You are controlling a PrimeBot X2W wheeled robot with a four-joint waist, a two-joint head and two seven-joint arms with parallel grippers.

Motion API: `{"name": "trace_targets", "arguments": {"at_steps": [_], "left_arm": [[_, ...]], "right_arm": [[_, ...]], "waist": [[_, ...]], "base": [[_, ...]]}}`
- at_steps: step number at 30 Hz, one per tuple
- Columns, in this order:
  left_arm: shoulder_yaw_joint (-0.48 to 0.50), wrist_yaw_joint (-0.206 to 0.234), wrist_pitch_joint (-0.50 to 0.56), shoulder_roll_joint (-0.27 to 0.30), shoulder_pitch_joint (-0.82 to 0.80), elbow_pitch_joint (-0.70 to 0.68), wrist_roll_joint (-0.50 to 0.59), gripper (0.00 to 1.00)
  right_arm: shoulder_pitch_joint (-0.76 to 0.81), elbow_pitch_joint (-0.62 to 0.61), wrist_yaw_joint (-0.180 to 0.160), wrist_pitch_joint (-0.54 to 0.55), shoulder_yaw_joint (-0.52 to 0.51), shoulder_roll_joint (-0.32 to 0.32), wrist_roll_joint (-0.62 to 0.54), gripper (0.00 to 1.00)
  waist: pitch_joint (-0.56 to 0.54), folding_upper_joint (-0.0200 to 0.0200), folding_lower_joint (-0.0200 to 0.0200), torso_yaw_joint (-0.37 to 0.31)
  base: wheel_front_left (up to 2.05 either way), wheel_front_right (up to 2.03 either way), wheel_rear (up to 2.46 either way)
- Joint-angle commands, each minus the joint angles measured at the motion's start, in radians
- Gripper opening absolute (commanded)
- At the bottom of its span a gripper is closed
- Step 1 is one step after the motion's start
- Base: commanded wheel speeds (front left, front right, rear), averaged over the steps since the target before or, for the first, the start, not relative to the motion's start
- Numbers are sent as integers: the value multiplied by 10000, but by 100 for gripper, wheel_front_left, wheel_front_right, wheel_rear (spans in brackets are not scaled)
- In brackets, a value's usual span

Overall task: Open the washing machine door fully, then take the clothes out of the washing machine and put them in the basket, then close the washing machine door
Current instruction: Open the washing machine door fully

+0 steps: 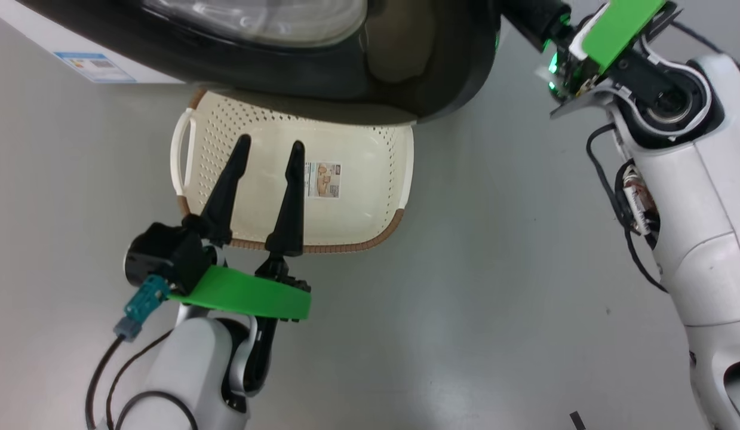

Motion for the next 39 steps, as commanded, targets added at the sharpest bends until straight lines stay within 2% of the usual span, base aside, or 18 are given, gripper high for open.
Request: {"name": "trace_targets", "arguments": {"at_steps": [1,8,14,15,16,17,18,19,28,35,39], "left_arm": [[360,-51,-76,152,327,-157,89,100],[549,-32,-76,152,617,-129,131,100],[685,7,-76,152,791,-132,135,100],[703,10,-76,152,810,-138,136,100],[716,11,-76,152,829,-142,127,100],[728,14,-76,152,847,-143,115,100],[748,26,-76,152,862,-146,106,100],[776,37,-76,152,871,-160,95,100],[1133,110,-76,152,914,-380,133,100],[1293,49,-76,152,932,-475,250,100],[1361,39,-76,152,960,-519,302,100]], "right_arm": [[300,-304,79,113,182,347,167,0],[645,-287,79,-50,388,432,-28,0],[730,47,79,-1026,397,373,-659,0],[728,119,79,-1258,391,356,-785,9],[737,147,79,-1481,337,362,-822,40],[747,128,79,-1711,278,358,-863,62],[771,108,79,-1930,246,323,-939,90],[799,46,79,-2164,254,259,-1070,100],[1432,-427,79,-4434,629,-356,-2290,100],[1880,-41,79,-7200,1787,-1127,-4848,100],[2065,336,79,-7894,2057,-1216,-6224,100]], "waist": [[-263,0,-1,-48],[-677,0,-1,-147],[-769,0,-1,-210],[-777,0,-1,-218],[-783,0,-1,-223],[-789,0,-1,-223],[-792,0,-1,-225],[-788,0,-1,-229],[-731,0,-1,-301],[-676,0,-1,-362],[-673,0,-1,-396]], "base": [[0,0,0],[0,0,0],[0,0,0],[0,0,0],[0,0,0],[0,0,0],[0,0,0],[0,0,0],[0,0,0],[0,0,0],[0,0,0]]}}
